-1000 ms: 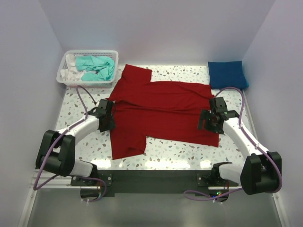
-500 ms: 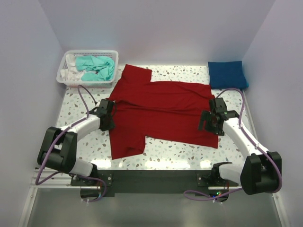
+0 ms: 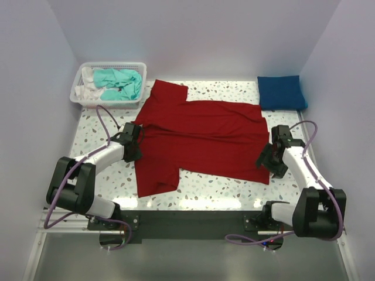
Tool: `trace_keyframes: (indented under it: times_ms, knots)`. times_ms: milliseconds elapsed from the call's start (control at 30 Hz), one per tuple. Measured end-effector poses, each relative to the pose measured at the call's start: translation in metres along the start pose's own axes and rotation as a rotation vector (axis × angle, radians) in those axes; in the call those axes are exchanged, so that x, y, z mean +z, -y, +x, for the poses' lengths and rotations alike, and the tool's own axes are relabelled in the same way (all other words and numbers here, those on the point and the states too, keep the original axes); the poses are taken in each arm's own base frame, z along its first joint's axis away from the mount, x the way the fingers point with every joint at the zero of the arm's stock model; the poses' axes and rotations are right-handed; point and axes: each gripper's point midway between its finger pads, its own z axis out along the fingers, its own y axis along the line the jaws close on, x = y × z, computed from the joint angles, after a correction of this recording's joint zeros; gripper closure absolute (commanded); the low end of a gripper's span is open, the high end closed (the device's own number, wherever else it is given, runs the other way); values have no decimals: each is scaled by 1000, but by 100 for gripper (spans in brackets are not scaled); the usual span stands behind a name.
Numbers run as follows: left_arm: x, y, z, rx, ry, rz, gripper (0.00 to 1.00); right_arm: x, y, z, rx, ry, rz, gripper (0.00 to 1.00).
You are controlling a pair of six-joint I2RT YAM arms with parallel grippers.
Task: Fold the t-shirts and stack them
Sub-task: Flatten the tshirt out
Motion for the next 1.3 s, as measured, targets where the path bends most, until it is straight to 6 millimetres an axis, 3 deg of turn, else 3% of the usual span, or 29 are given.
trace_keyframes:
  times_ms: [167, 433, 900, 1167, 1300]
  knots:
    - [0, 0, 0, 0, 0, -1, 100, 8, 8, 6, 86, -49, 39, 34]
    - [0, -2, -1, 3, 4, -11, 100, 32, 22, 38, 147, -156, 113, 50]
    - [0, -3, -1, 7, 4, -16, 100, 38, 18, 40, 213, -176, 71, 58]
    - [0, -5, 0, 9, 3, -26, 100, 38, 18, 39, 224, -171, 66, 95]
    - [-3, -9, 2, 13, -2, -40, 100, 37, 18, 38, 221, -164, 64, 100]
